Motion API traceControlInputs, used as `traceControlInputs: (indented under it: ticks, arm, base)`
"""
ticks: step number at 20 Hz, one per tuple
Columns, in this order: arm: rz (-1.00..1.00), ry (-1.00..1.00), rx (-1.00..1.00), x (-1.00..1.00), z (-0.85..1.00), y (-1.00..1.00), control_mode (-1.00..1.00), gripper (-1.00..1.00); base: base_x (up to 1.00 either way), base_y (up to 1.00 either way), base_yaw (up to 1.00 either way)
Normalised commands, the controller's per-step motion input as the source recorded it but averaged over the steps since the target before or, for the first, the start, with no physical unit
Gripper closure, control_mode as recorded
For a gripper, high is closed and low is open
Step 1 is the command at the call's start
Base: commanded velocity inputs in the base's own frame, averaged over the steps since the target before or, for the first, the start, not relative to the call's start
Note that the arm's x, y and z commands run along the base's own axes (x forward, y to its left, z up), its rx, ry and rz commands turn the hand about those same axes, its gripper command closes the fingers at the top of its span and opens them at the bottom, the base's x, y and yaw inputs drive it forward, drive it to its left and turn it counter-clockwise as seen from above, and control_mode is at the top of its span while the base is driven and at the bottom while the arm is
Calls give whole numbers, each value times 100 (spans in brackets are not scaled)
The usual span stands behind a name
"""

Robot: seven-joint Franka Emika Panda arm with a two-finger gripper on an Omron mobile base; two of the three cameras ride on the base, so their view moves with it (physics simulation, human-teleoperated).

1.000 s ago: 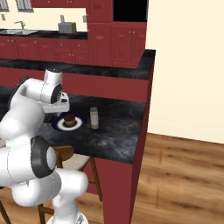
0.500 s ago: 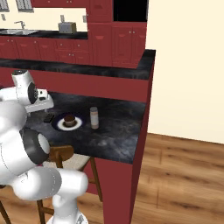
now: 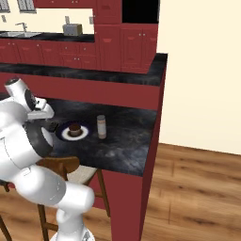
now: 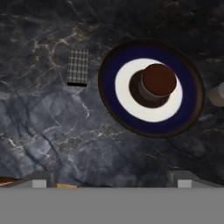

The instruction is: Take the cinnamon bottle from the cabinet and place it on the dining table, next to the plate with the cupcake. Then take the chocolate from the dining counter and place it on the cupcake plate.

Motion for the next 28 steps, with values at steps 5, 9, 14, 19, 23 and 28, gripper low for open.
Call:
traceControlInputs:
  ticks: [5,9,14,19,23,28]
  arm:
    - [-4,0,1,15,-15,10,-100,-100]
    - [1,1,0,28,-23,3,-100,-100]
    - [3,0,0,35,-27,0,-100,-100]
    - [6,7,0,37,-25,8,-100,-100]
    - [4,6,0,42,-17,23,-100,-100]
    - [7,10,-1,37,-4,24,-100,-100]
  base:
    - [0,0,0]
    - [0,0,0]
    - [0,0,0]
    - [0,0,0]
    - [0,0,0]
    - [0,0,0]
